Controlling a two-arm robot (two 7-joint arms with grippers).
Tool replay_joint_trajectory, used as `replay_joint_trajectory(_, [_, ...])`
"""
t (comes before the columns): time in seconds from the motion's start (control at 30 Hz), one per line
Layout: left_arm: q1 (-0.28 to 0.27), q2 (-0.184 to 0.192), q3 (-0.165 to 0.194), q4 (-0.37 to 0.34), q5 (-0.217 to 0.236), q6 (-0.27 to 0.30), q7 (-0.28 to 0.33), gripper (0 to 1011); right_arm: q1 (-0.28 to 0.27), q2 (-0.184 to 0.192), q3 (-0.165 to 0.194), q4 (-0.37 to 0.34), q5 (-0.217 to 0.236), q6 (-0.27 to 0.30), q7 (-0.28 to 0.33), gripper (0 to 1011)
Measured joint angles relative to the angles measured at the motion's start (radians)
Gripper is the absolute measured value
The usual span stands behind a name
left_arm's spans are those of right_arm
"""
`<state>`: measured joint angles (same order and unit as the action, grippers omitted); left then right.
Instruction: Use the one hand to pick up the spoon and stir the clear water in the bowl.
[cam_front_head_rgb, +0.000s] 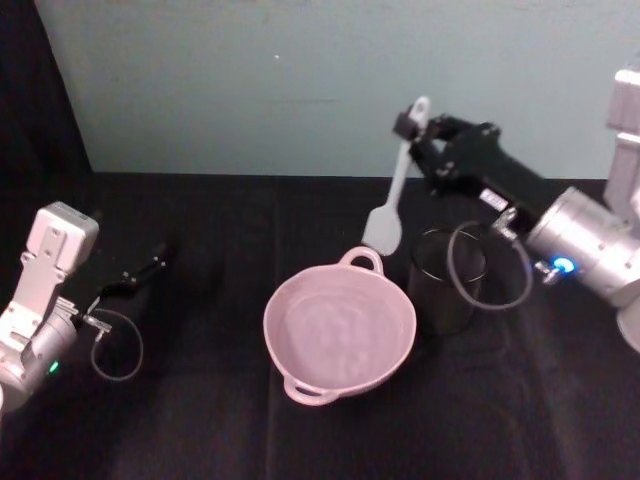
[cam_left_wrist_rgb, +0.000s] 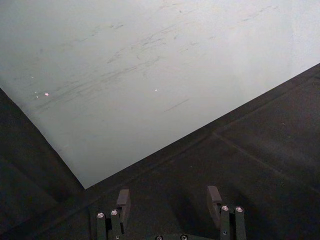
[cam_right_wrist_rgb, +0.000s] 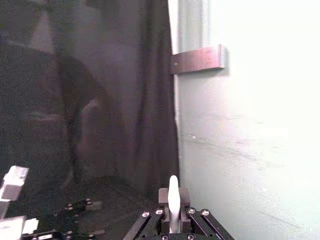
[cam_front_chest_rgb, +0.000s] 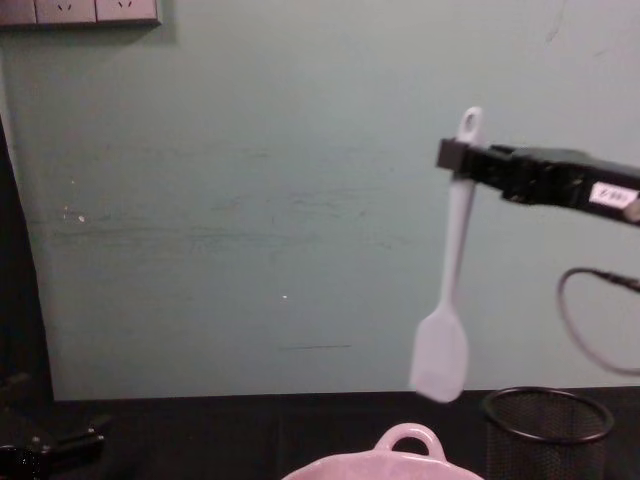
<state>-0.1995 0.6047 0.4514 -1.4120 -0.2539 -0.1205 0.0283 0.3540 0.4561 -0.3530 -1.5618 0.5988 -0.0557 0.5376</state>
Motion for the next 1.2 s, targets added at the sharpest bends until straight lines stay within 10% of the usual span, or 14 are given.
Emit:
replay_joint_trajectory(0.6, [0.0,0.0,0.0,0.0,0.0,0.0,0.0,1005,0.076,0.114,0.043,0.034,0.109,0.167,-0.001,114])
replay_joint_trajectory(1.2, [0.0,0.0,0.0,0.0,0.0,0.0,0.0,1005,0.055,0.088,-0.001,0.196,0.201,0.155,0.04,114])
